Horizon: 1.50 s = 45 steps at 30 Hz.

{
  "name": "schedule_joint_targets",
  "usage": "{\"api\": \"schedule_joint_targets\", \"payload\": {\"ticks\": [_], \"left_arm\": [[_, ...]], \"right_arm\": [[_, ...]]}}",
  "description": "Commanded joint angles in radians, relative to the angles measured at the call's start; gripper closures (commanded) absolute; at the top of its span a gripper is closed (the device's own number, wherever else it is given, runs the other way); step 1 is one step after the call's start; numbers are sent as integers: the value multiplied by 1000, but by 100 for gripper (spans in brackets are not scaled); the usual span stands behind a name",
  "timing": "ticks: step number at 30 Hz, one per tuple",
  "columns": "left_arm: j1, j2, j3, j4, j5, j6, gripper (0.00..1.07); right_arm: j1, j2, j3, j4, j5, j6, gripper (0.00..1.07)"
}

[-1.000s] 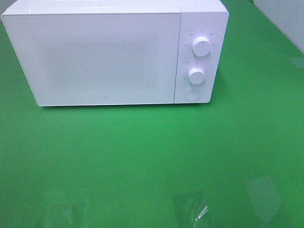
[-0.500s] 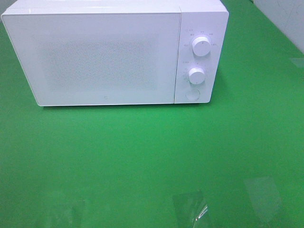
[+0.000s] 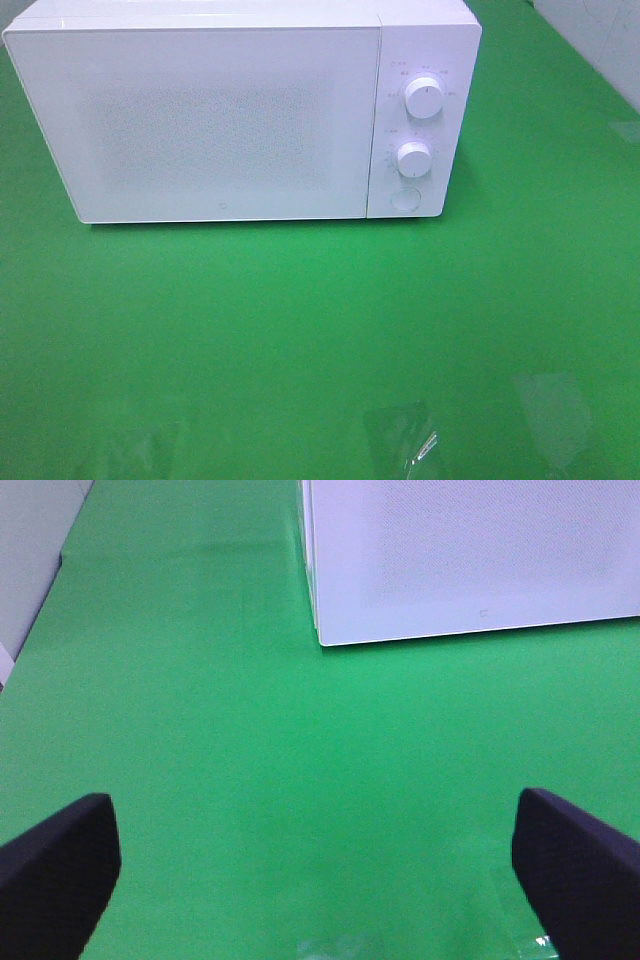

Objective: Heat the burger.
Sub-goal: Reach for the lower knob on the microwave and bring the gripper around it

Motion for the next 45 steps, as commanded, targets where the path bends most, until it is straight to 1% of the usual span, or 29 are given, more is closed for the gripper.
{"api": "schedule_joint_targets", "payload": {"ticks": [1,3,4,5,6,7,8,9,11,12,13,16,17,20,22,27,30,31,32,33,37,38,39,40,41,42,43,44,45], "left_arm": [[2,-24,3,-1,-2,1,6],[2,-24,3,-1,-2,1,6],[2,-24,3,-1,-2,1,6],[2,-24,3,-1,-2,1,6],[2,-24,3,-1,-2,1,6],[2,-24,3,-1,-2,1,6],[2,-24,3,-1,-2,1,6],[2,-24,3,-1,-2,1,6],[2,-24,3,-1,-2,1,6],[2,-24,3,-1,-2,1,6],[2,-24,3,-1,-2,1,6],[2,-24,3,-1,-2,1,6],[2,-24,3,-1,-2,1,6],[2,-24,3,-1,-2,1,6],[2,-24,3,-1,-2,1,6],[2,-24,3,-1,-2,1,6],[2,-24,3,-1,-2,1,6],[2,-24,3,-1,-2,1,6],[2,-24,3,-1,-2,1,6],[2,-24,3,-1,-2,1,6],[2,-24,3,-1,-2,1,6],[2,-24,3,-1,-2,1,6],[2,-24,3,-1,-2,1,6],[2,-24,3,-1,-2,1,6],[2,-24,3,-1,-2,1,6],[2,-24,3,-1,-2,1,6],[2,-24,3,-1,-2,1,6],[2,-24,3,-1,-2,1,6],[2,-24,3,-1,-2,1,6]], "right_arm": [[-3,110,-4,-11,-145,1,31],[-3,140,-4,-11,-176,1,31],[-3,200,-4,-13,-233,1,31],[-3,200,-4,-13,-233,1,31],[-3,261,-4,-15,-298,1,31],[-3,261,-4,-15,-298,1,31],[-3,315,-4,-21,-359,0,31],[-3,315,-4,-21,-359,0,31],[-3,419,-4,-37,-486,0,31],[-3,419,-4,-37,-486,0,31],[-3,474,-4,-37,-542,0,31],[-3,502,-4,-36,-571,0,31],[-3,547,-4,-36,-623,0,31],[-3,591,-4,-36,-680,0,31],[-3,680,-4,-29,-791,9,31],[-3,770,-4,-29,-908,28,31],[-3,800,-3,-29,-933,27,31],[-3,840,16,-23,-1013,27,31],[-3,840,16,-23,-1013,27,31],[-3,870,43,2,-1102,20,31],[-3,914,88,69,-1211,-27,31],[-3,941,113,129,-1279,-93,31],[-3,941,113,129,-1279,-93,31],[8,963,139,213,-1347,-156,31],[8,963,139,213,-1347,-156,31],[40,977,161,290,-1411,-208,31],[40,977,161,290,-1411,-208,31],[64,986,173,330,-1448,-241,31],[124,1011,191,401,-1521,-304,31]]}}
